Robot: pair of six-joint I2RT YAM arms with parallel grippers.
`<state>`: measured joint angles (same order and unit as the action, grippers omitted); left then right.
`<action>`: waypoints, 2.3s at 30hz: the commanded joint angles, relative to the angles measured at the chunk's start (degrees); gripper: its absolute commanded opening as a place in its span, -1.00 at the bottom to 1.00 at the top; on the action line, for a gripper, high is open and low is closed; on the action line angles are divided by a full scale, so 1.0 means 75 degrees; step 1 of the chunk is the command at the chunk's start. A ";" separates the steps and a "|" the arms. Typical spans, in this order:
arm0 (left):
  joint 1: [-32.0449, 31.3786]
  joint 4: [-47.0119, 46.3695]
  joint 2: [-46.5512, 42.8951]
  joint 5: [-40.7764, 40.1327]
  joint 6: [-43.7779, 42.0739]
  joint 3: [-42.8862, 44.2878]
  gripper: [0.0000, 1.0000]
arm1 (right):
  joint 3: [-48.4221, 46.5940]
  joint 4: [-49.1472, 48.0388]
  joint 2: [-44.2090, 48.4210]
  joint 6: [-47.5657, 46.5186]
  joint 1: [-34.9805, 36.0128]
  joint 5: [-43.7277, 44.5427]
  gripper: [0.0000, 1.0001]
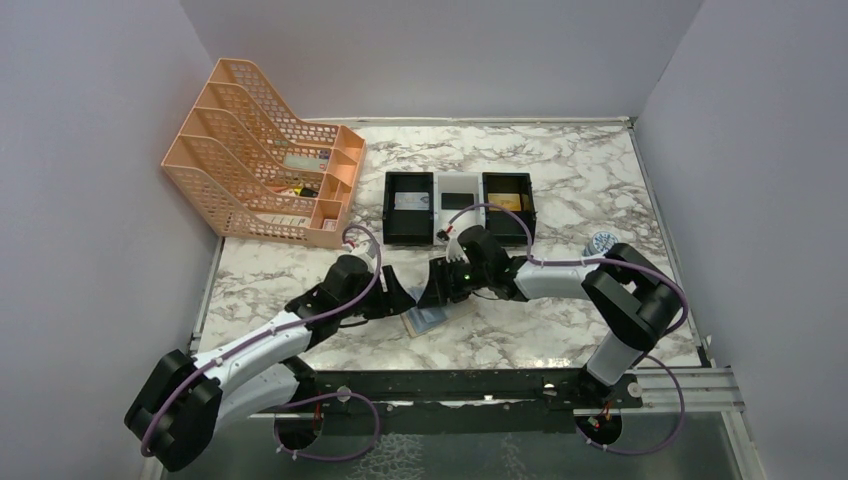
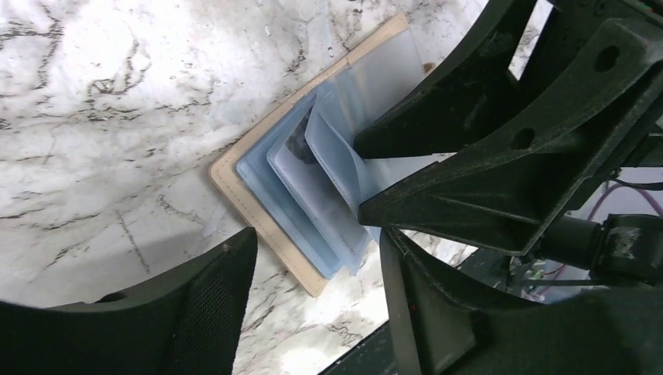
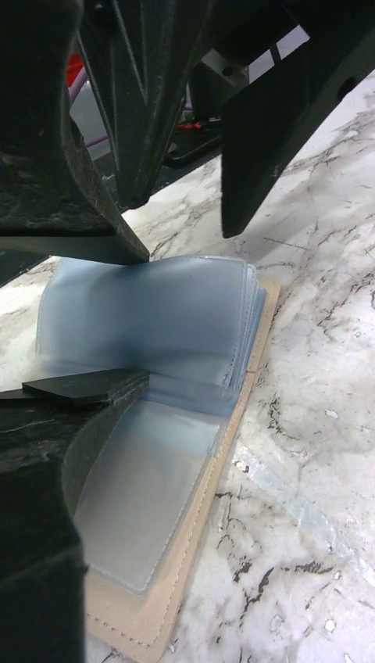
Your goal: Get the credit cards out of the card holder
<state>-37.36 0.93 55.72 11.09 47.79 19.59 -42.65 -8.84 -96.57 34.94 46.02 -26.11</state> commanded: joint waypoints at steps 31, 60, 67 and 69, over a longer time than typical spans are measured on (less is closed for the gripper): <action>-0.0233 -0.2841 0.0862 -0.0949 0.2988 -0.0832 -0.38 | 0.0278 -0.0215 0.0127 0.0340 -0.0102 -0.0262 0.01; -0.0350 -0.3194 0.2173 -0.0547 0.2525 -0.0269 -0.78 | 0.0242 0.0354 0.1119 0.0192 -0.0124 0.0376 0.28; -0.0350 -0.3194 0.2338 -0.0333 0.2296 -0.0103 -0.67 | 0.0039 0.1780 0.1666 -0.0217 -0.0136 0.2092 0.32; -0.0350 -0.3194 0.2436 -0.0178 0.2189 0.0003 -0.57 | 0.0156 0.1756 0.1918 -0.0269 -0.0137 0.2062 0.32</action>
<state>-39.77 -21.61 72.60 6.66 66.61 16.93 -41.41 0.01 -85.80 35.20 45.30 -16.62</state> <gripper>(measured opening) 0.158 0.656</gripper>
